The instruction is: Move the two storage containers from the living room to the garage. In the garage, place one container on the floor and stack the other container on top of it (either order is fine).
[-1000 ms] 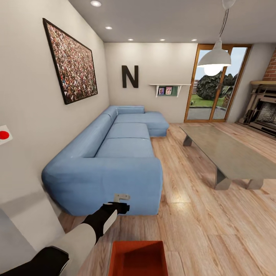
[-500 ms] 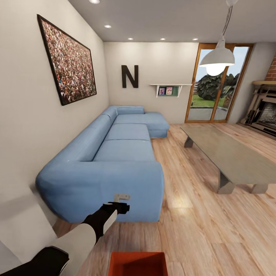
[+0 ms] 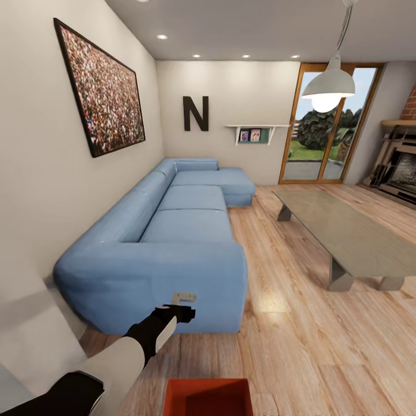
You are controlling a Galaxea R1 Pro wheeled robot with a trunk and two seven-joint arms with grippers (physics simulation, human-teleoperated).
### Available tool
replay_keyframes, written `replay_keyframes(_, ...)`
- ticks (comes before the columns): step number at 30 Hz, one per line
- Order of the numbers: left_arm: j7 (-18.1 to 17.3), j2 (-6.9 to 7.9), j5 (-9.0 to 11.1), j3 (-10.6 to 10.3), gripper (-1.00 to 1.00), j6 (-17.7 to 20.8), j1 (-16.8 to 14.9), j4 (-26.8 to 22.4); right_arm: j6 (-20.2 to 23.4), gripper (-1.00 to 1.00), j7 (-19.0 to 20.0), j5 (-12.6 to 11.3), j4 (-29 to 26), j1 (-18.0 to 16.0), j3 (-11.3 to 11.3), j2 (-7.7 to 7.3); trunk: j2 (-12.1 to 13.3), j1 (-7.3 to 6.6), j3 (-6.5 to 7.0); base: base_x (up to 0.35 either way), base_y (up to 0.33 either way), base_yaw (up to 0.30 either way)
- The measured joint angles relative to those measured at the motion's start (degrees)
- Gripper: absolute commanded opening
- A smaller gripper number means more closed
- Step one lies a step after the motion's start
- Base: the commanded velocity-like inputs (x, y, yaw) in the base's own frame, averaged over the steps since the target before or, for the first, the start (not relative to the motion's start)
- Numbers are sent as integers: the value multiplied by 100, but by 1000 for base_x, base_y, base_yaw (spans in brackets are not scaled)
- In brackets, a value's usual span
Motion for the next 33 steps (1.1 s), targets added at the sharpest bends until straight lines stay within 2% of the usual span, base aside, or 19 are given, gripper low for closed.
replay_keyframes(8,5,0,-1,1,100,-27,-2,29,1,100,0,0,0,0,-1,0,0,0,-72,0,0,0)
replay_keyframes(15,20,0,1,-1,100,-798,-2,513,4,100,-1,-3,-1,0,-6,0,0,0,-137,0,0,0)
replay_keyframes(16,49,0,-23,-3,100,-946,-2,696,6,100,-1,-7,-1,0,-7,0,0,0,-146,0,0,0)
replay_keyframes(18,59,0,-36,-6,100,-995,1,828,9,100,-1,-8,-1,0,-7,0,0,0,-164,0,0,0)
replay_keyframes(20,78,0,-50,5,100,-1153,-1,1168,4,100,-1,-8,-1,0,-8,0,0,0,-183,0,0,0)
replay_keyframes(25,124,3,-40,13,100,-2000,3,1792,3,100,-15,7,-10,0,-12,-6,0,0,-228,0,0,0)
replay_keyframes(33,134,5,-31,17,100,-2185,20,2047,27,100,-31,26,-132,-126,-23,-26,0,0,-302,0,0,0)
